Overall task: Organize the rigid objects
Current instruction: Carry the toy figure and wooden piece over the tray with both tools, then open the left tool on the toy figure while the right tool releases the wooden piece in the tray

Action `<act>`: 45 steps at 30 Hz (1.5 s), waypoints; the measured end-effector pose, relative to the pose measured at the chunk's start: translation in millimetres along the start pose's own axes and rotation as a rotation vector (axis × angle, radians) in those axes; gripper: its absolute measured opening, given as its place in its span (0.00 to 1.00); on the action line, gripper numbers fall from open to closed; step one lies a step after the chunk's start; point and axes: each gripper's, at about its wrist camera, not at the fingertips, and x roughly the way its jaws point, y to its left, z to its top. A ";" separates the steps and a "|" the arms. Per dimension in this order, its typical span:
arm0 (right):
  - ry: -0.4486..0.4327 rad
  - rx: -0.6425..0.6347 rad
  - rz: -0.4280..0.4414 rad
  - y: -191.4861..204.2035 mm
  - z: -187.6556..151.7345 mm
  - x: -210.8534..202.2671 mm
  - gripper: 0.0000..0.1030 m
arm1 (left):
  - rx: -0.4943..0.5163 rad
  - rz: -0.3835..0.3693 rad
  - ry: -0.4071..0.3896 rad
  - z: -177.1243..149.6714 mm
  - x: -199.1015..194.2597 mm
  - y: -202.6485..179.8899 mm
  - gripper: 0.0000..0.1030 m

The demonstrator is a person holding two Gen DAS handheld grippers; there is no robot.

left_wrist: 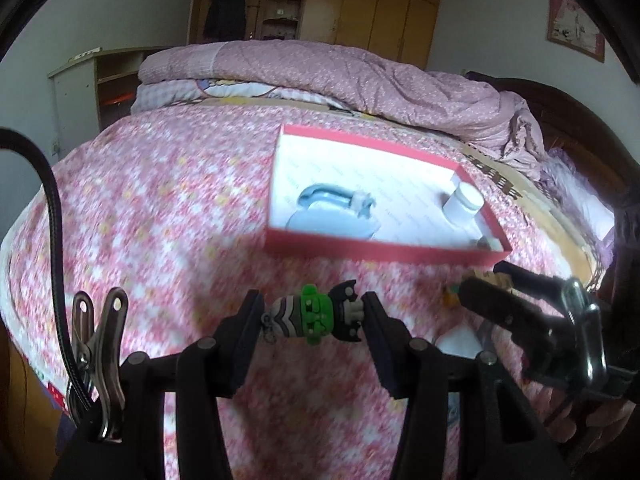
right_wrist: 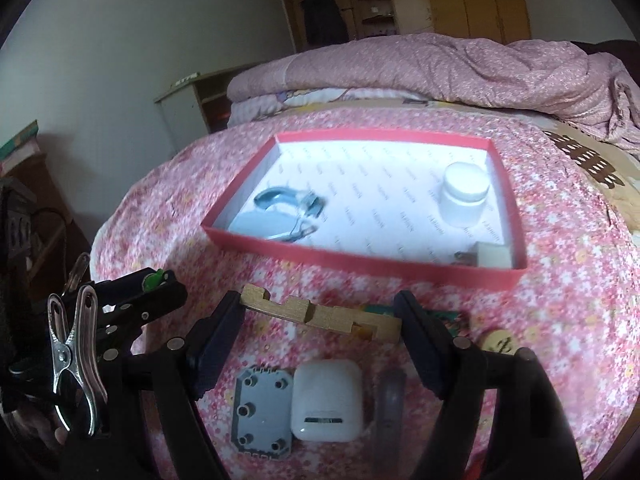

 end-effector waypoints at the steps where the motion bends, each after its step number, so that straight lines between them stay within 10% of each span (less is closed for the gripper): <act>1: -0.004 0.003 0.006 -2.1 3.9 -0.5 0.76 | 0.004 0.001 -0.002 4.7 1.6 -2.1 0.51; 23: -0.041 -0.024 -0.142 -65.3 98.9 36.0 0.76 | 0.056 0.016 0.025 105.0 86.4 -26.1 0.51; 45: 0.069 -0.057 -0.206 -91.5 117.6 99.1 0.76 | 0.131 0.063 0.051 114.8 147.7 -49.3 0.64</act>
